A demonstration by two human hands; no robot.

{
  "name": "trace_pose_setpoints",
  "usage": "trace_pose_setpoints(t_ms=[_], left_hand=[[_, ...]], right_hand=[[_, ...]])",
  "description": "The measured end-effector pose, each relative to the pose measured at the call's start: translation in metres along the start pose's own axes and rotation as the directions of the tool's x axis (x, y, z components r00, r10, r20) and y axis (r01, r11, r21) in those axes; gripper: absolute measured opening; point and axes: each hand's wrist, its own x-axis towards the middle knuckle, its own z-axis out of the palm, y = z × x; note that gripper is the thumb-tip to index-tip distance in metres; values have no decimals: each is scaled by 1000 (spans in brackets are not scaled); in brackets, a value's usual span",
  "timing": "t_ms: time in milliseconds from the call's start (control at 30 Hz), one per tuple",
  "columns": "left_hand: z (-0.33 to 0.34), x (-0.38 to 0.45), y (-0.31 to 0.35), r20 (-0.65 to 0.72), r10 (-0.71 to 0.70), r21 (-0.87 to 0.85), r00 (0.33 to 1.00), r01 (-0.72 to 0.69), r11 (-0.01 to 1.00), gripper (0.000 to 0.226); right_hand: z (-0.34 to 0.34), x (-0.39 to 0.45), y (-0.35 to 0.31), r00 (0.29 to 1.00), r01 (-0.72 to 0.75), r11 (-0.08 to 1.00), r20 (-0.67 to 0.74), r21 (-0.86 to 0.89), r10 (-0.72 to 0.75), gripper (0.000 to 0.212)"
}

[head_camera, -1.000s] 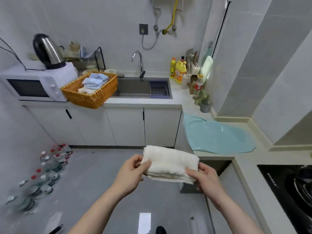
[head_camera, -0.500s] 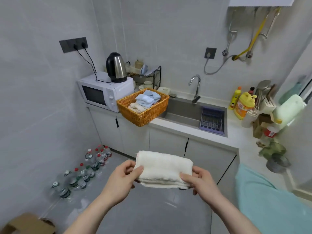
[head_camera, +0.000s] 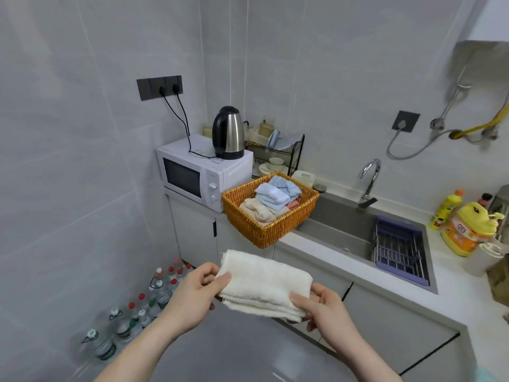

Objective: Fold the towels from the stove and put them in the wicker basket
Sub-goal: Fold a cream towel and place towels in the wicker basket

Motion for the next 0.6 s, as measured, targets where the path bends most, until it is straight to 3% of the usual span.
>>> trace_pose_setpoints(t_ms=[267, 600], left_hand=[[-20, 113, 3, 91, 1, 60, 996, -7, 998, 29], [1, 268, 12, 130, -30, 123, 991, 14, 992, 27]], right_hand=[[1, 91, -15, 997, -17, 998, -77, 66, 22, 53], [-37, 248, -22, 995, -53, 996, -83, 71, 59, 49]])
